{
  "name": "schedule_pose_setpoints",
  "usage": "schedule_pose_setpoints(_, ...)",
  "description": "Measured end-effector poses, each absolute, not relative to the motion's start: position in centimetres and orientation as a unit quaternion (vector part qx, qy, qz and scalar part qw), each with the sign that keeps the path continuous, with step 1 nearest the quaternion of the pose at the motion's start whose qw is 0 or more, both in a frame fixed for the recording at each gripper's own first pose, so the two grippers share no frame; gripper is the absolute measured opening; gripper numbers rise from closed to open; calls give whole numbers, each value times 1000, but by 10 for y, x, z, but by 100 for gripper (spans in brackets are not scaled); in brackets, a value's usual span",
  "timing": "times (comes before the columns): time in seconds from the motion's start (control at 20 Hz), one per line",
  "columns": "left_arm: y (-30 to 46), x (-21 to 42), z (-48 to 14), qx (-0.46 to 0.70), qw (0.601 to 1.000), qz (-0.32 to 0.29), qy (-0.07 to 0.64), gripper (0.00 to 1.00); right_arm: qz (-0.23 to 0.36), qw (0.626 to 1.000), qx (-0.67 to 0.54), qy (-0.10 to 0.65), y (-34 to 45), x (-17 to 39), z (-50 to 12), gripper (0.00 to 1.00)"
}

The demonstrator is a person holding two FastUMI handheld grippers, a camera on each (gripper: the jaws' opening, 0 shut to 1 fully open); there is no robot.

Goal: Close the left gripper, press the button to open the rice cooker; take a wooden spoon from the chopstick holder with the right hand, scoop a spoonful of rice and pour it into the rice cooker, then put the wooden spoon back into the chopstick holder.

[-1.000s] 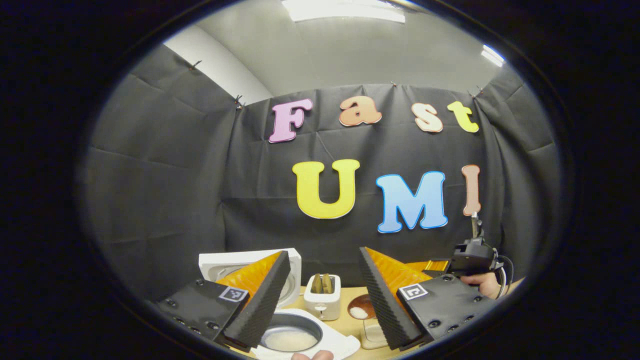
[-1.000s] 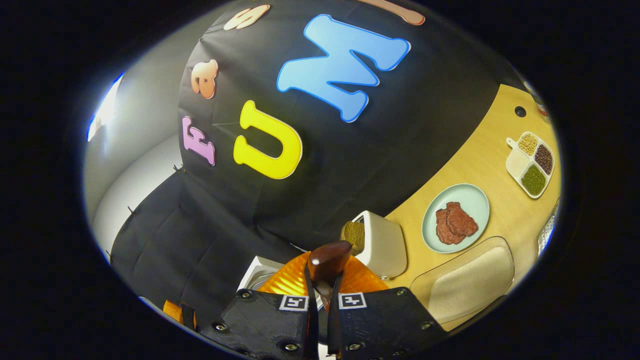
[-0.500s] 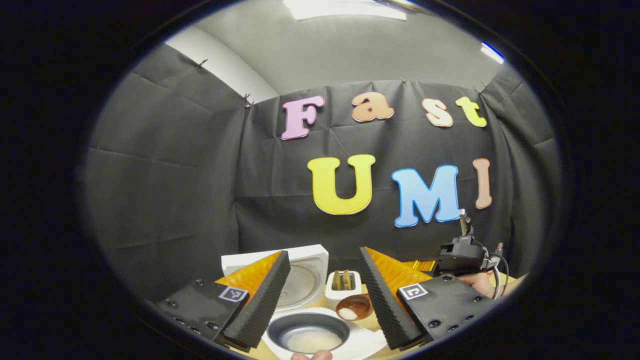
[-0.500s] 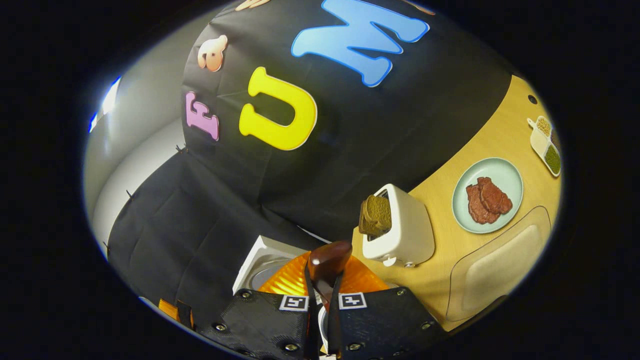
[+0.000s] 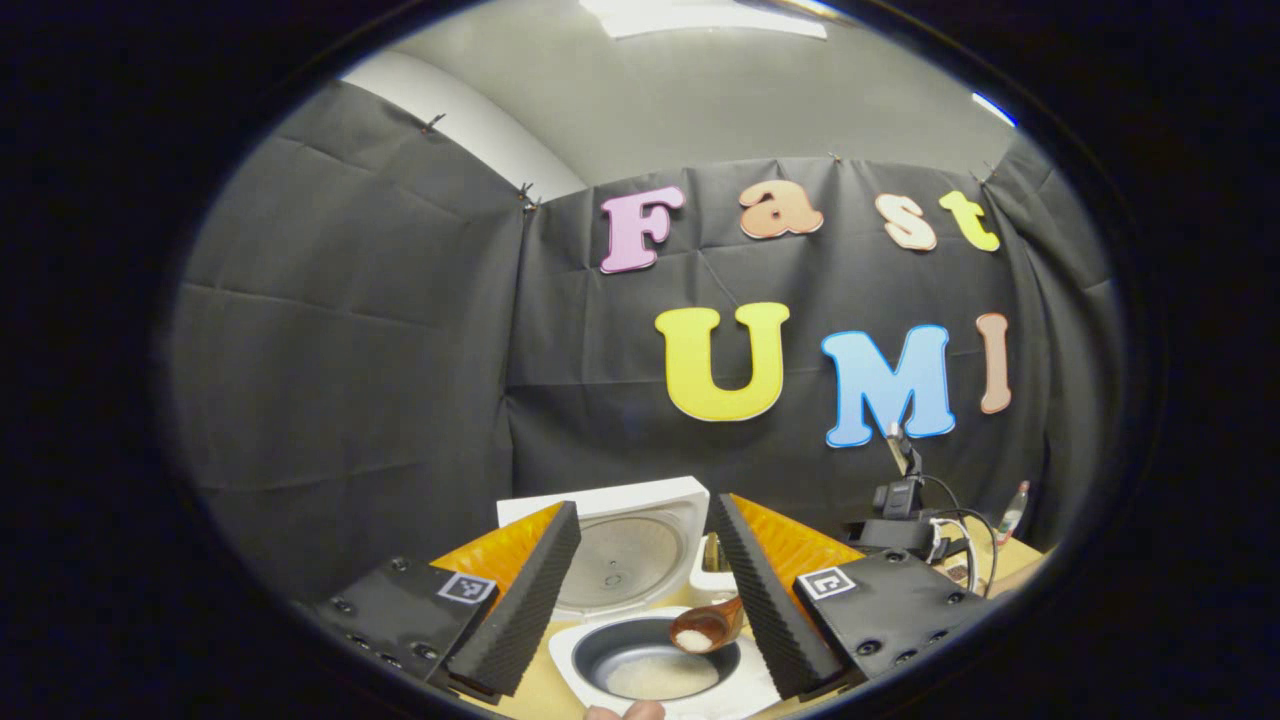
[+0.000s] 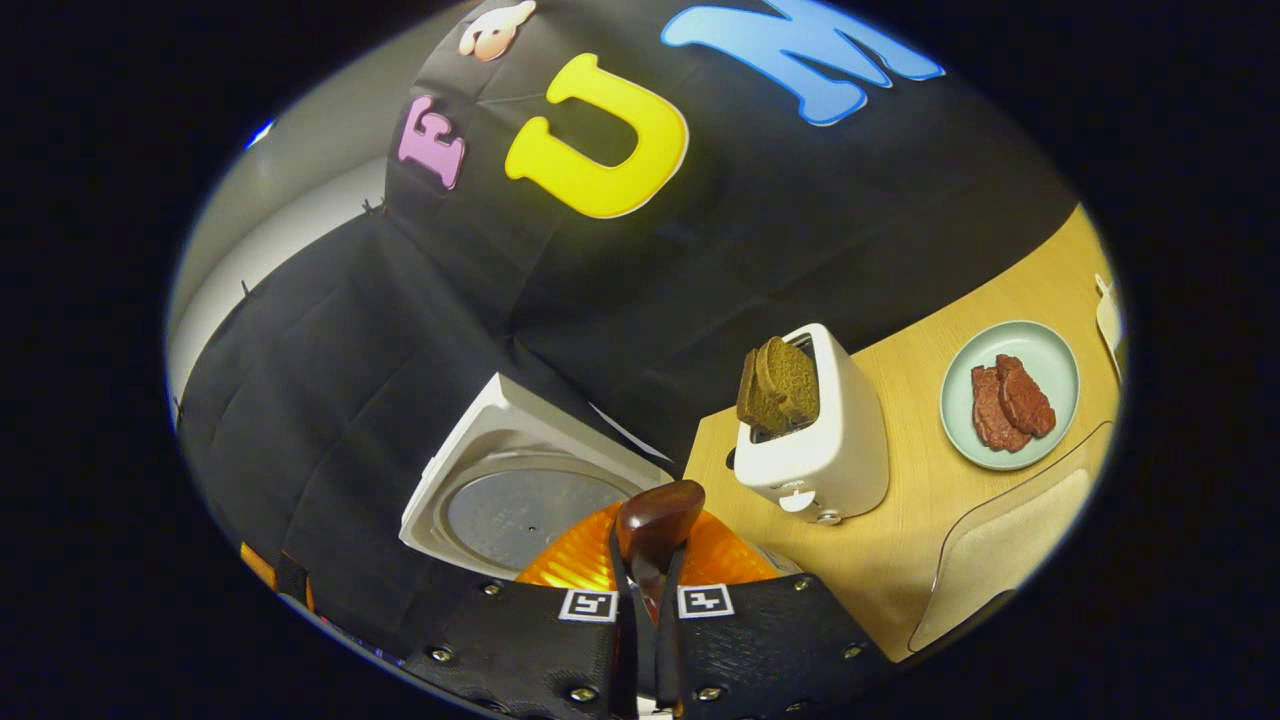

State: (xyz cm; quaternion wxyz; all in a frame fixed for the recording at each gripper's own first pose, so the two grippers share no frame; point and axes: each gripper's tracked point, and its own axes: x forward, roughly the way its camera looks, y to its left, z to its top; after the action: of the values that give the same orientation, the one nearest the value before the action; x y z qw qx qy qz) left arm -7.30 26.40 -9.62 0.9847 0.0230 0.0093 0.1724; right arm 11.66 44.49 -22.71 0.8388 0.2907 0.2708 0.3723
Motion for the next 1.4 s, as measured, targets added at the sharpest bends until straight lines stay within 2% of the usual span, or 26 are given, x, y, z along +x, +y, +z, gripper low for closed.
schedule_pose_setpoints(0.35, 280, -86, -96, 23, 981, 194, 8, 94, 404, 861, 185, 248, 477, 102, -236, 7)
schedule_pose_setpoints(0.4, 282, -88, -96, 22, 980, 197, 6, 89, 410, 863, 166, 244, 481, 100, -237, 7)
schedule_pose_setpoints(0.45, 284, -89, -95, 20, 980, 199, 5, 94, 416, 865, 147, 238, 485, 97, -238, 8)
schedule_pose_setpoints(0.5, 285, -90, -95, 19, 979, 202, 5, 89, 423, 867, 125, 232, 489, 94, -238, 7)
schedule_pose_setpoints(0.55, 286, -91, -95, 19, 979, 202, 3, 89, 430, 868, 102, 227, 493, 91, -239, 7)
schedule_pose_setpoints(0.65, 289, -94, -96, 27, 978, 208, 3, 89, 449, 866, 75, 209, 500, 81, -234, 7)
schedule_pose_setpoints(0.75, 297, -98, -96, 33, 976, 216, 5, 98, 463, 863, 49, 197, 506, 73, -232, 7)
schedule_pose_setpoints(0.8, 299, -101, -96, 32, 975, 219, 5, 89, 467, 863, 30, 188, 508, 72, -233, 7)
schedule_pose_setpoints(0.95, 305, -108, -93, 30, 973, 227, 0, 89, 479, 862, -9, 164, 513, 63, -227, 7)
schedule_pose_setpoints(1.0, 305, -109, -93, 29, 973, 229, -1, 94, 483, 861, -19, 157, 513, 61, -226, 7)
schedule_pose_setpoints(1.05, 306, -111, -92, 28, 973, 230, -1, 89, 486, 861, -29, 148, 513, 59, -224, 7)
schedule_pose_setpoints(1.1, 305, -112, -92, 29, 973, 231, -2, 89, 490, 859, -40, 140, 512, 57, -223, 7)
schedule_pose_setpoints(1.15, 305, -113, -91, 31, 972, 232, -3, 94, 496, 857, -47, 131, 513, 53, -219, 7)
schedule_pose_setpoints(1.4, 305, -119, -89, 28, 971, 236, -6, 94, 515, 849, -78, 87, 512, 41, -202, 7)
